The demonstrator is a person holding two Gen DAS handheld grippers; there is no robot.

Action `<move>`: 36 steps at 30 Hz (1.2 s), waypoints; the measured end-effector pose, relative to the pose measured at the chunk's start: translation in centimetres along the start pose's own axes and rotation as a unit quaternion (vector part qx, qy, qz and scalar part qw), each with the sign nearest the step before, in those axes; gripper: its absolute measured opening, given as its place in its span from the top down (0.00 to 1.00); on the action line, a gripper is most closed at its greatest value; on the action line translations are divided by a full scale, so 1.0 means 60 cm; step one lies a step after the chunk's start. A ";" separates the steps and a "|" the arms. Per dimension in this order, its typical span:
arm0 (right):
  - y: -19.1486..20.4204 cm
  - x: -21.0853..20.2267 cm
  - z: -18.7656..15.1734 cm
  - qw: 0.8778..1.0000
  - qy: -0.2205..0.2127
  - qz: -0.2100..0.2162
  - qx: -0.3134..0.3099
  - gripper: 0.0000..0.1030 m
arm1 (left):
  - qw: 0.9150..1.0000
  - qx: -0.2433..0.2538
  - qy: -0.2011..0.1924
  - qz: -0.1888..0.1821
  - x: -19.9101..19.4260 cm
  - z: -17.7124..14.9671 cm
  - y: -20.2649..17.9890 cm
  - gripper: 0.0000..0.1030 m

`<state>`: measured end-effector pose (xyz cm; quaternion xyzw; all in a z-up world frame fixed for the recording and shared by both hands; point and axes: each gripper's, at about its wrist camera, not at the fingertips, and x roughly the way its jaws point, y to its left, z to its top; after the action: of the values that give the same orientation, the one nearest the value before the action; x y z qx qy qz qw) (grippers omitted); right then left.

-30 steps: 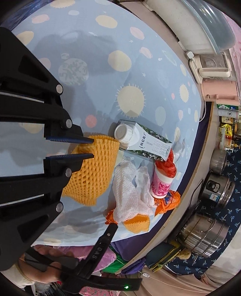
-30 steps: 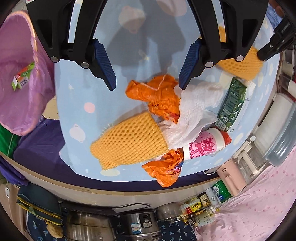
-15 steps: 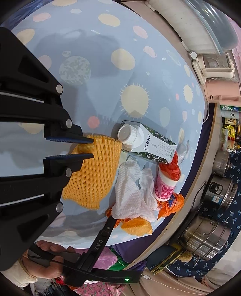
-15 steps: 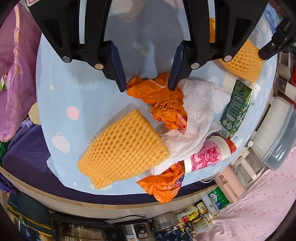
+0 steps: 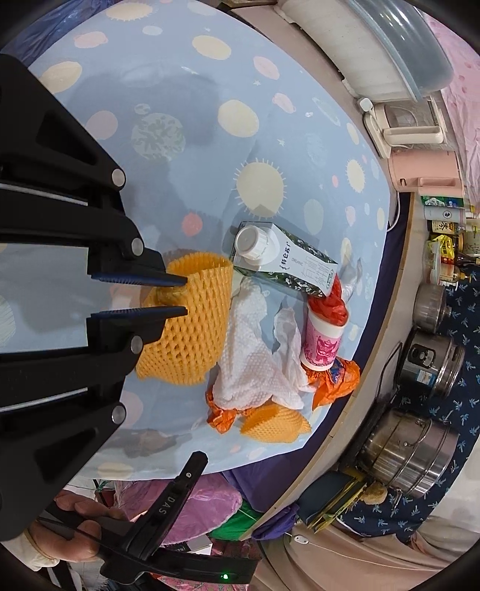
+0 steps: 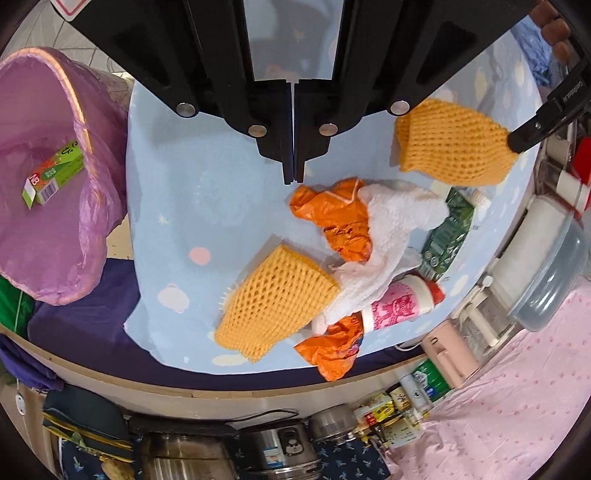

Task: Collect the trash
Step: 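Grasp the orange plastic bag with the right tool while the left tool holds the foam net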

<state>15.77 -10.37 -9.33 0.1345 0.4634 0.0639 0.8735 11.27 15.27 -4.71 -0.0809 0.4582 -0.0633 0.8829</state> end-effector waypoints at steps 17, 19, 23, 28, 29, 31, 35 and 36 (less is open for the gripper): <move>0.042 0.109 0.045 0.982 0.053 0.099 -0.151 0.70 | 1.000 -0.012 0.008 0.017 0.015 0.006 0.018 0.90; 0.048 0.106 0.034 0.982 0.060 0.095 -0.153 0.83 | 1.000 -0.014 0.012 0.018 0.018 0.006 0.018 0.90; 0.048 0.070 0.010 0.986 0.051 0.080 -0.136 0.85 | 1.000 -0.010 0.007 0.017 0.011 0.006 0.011 0.90; 0.044 0.002 -0.016 0.990 0.034 0.067 -0.116 0.85 | 1.000 -0.001 -0.007 0.006 -0.014 0.007 -0.010 0.90; 0.043 -0.012 -0.022 0.991 0.031 0.066 -0.112 0.85 | 1.000 0.002 -0.010 0.003 -0.020 0.007 -0.016 0.90; 0.037 -0.040 -0.035 0.992 0.025 0.059 -0.106 0.85 | 1.000 0.007 -0.018 -0.003 -0.034 0.008 -0.028 0.90; 0.020 -0.070 -0.056 0.993 0.046 0.074 -0.075 0.85 | 0.999 0.016 -0.034 -0.020 -0.063 0.010 -0.050 0.90; 0.021 -0.074 -0.060 0.994 0.048 0.064 -0.076 0.85 | 0.999 0.018 -0.039 -0.023 -0.072 0.011 -0.055 0.90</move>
<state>10.29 -9.57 -7.36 0.0945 0.4887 0.1611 0.8522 9.23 12.90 -0.22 -0.0782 0.4206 -0.0888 0.8995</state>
